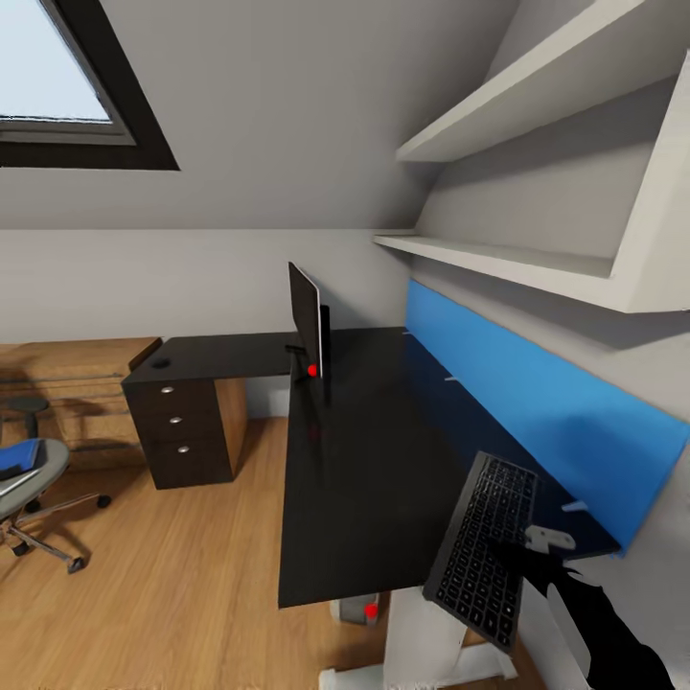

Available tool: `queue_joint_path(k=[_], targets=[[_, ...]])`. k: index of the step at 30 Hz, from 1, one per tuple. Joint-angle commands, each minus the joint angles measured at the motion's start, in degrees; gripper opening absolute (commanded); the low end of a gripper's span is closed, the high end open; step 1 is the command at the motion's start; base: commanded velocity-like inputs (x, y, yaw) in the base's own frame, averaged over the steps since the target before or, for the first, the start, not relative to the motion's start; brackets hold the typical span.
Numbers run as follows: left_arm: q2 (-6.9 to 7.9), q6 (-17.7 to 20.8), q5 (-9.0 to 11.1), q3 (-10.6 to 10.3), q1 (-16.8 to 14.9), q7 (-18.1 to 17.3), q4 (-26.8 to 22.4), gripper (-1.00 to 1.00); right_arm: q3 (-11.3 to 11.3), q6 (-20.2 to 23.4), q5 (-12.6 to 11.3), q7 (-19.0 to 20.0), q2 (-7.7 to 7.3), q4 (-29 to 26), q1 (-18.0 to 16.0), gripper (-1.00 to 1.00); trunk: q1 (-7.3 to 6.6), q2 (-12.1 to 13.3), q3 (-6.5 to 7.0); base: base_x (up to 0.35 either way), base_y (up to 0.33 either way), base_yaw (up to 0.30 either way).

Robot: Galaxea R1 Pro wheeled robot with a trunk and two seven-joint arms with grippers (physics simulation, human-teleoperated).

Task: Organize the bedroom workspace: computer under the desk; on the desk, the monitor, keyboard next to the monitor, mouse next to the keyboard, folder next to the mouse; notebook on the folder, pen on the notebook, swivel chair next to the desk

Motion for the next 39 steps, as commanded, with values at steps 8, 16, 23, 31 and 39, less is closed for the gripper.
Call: queue_joint_path(k=[8, 16, 23, 31, 39], targets=[[-0.02, -0.2, -0.2, 0.2, 0.0, 0.3, 0.0, 1.0, -0.1, 0.2, -0.4, 0.2, 0.03, 1.0, 0.0, 1.0, -0.02, 0.0, -0.07, -0.05, 0.0, 0.0], [-0.02, -0.2, -0.2, 0.2, 0.0, 0.3, 0.0, 1.0, -0.1, 0.2, -0.4, 0.2, 0.08, 1.0, 0.0, 1.0, -0.02, 0.0, -0.07, -0.004, 0.0, 0.0], [-0.02, -0.2, -0.2, 0.2, 0.0, 0.2, 0.0, 1.0, -0.1, 0.1, -0.4, 0.2, 0.12, 1.0, 0.0, 1.0, -0.02, 0.0, -0.07, 0.0, 0.06, 0.0], [-0.02, -0.2, -0.2, 0.2, 0.0, 0.2, 0.0, 1.0, -0.1, 0.1, -0.4, 0.2, 0.12, 1.0, 0.0, 1.0, -0.02, 0.0, -0.07, 0.0, 0.098, 0.0], [-0.09, -0.2, -0.3, 0.1, 0.0, 0.2, 0.0, 1.0, -0.1, 0.1, -0.4, 0.2, 0.12, 1.0, 0.0, 1.0, -0.02, 0.0, -0.07, 0.0, 0.008, 0.0]])
